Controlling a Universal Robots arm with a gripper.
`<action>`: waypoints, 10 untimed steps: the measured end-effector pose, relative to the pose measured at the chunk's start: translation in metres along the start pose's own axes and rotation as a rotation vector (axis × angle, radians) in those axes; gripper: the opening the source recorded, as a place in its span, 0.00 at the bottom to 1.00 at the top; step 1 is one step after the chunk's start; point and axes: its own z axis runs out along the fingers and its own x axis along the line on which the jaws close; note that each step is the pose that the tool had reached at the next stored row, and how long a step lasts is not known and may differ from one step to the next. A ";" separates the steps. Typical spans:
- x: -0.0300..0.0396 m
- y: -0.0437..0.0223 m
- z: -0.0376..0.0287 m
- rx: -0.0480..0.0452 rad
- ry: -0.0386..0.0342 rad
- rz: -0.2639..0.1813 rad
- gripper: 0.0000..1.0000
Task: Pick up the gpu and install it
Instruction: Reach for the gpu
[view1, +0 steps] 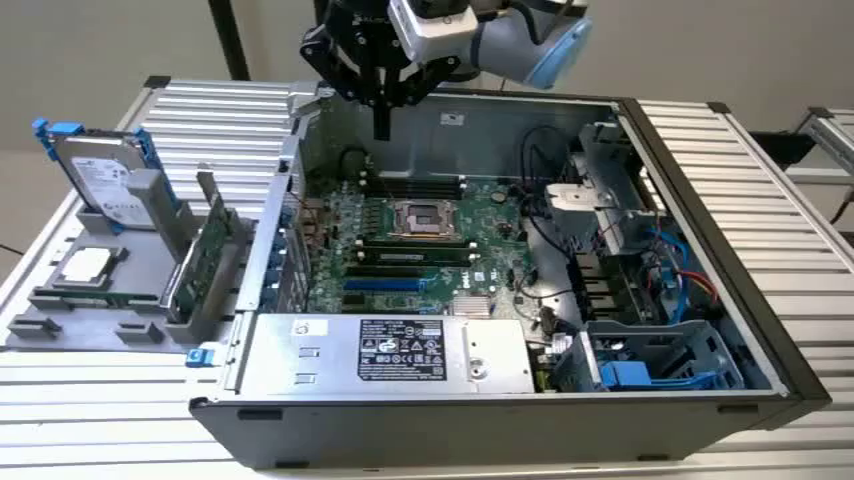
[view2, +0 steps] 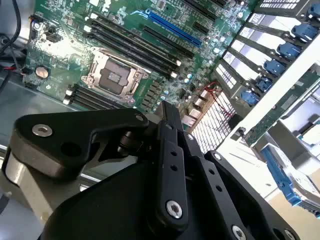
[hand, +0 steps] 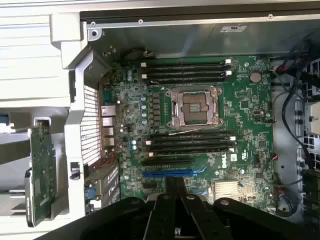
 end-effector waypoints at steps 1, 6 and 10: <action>0.0000 0.0000 0.0000 0.0000 0.0000 0.000 0.00; 0.0001 -0.0001 0.0000 -0.0003 0.0000 0.000 0.00; 0.0019 -0.0002 -0.0001 -0.0002 0.0000 0.000 0.00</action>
